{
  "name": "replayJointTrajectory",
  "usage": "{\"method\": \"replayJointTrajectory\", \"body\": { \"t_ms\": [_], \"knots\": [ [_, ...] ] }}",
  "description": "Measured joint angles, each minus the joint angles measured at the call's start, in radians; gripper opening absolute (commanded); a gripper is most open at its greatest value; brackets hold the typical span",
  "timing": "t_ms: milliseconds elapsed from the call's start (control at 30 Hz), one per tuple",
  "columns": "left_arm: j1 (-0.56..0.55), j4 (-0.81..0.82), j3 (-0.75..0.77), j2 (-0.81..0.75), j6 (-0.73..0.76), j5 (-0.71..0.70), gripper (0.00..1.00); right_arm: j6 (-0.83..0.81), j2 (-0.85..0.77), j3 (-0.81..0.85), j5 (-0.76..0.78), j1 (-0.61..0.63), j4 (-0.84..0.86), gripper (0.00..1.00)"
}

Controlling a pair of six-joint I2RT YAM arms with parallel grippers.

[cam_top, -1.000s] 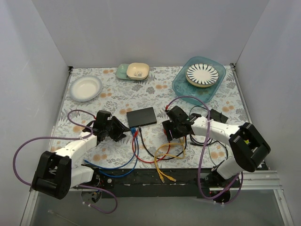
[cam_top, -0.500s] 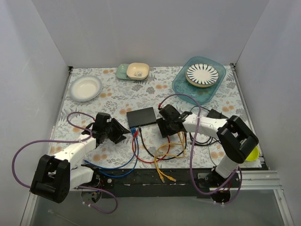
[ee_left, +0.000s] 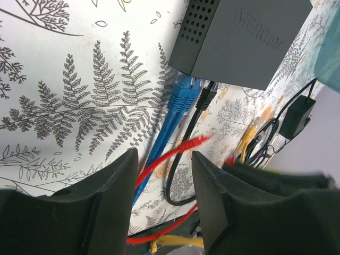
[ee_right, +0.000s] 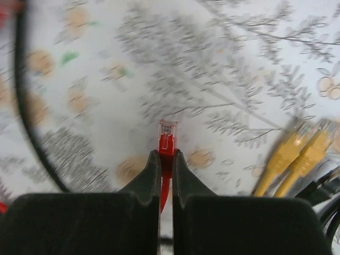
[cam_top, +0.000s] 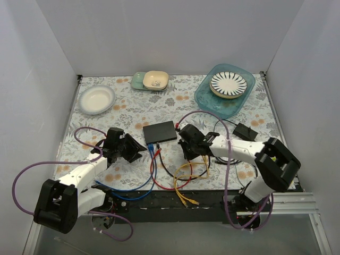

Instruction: Pull the plug from the switch port

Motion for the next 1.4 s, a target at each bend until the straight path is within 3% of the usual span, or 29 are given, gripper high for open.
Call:
{"method": "replayJointTrajectory", "body": {
  "t_ms": [100,200,400,700,833,1000,1067,1100,1133,1233,1400],
  "knots": [
    [0.0,0.006,0.0,0.002,-0.004,0.0,0.45,-0.023,-0.129,0.018,-0.01,0.116,-0.063,0.01],
    [0.0,0.012,0.0,0.008,-0.008,0.0,0.45,-0.045,-0.237,0.158,0.043,0.233,-0.14,0.01],
    [0.0,0.023,0.0,0.016,-0.014,-0.003,0.45,-0.066,-0.28,0.392,0.264,0.295,-0.24,0.01],
    [0.0,0.022,0.0,0.017,-0.019,-0.011,0.45,-0.06,-0.285,0.256,0.528,0.295,-0.454,0.01],
    [0.0,0.022,0.0,0.017,-0.022,-0.017,0.45,-0.011,-0.28,0.147,0.52,0.261,-0.502,0.01],
    [0.0,0.022,-0.002,0.019,-0.022,-0.021,0.45,0.051,-0.275,-0.004,0.415,0.085,-0.496,0.01],
    [0.0,0.022,-0.002,0.025,-0.022,-0.021,0.45,0.065,-0.275,-0.033,0.374,-0.004,-0.496,0.12],
    [0.0,0.022,-0.002,0.027,-0.022,-0.021,0.45,0.069,-0.278,-0.037,0.367,-0.04,-0.496,0.2],
    [0.0,0.022,-0.002,0.027,-0.021,-0.021,0.45,0.071,-0.285,-0.037,0.364,-0.064,-0.493,0.36],
    [0.0,0.022,-0.002,0.027,-0.021,-0.021,0.45,0.068,-0.338,-0.025,0.351,-0.076,-0.465,0.57],
    [0.0,0.026,-0.002,0.027,-0.021,-0.021,0.45,0.035,-0.39,0.098,0.284,-0.074,-0.365,0.62]
  ]
}}
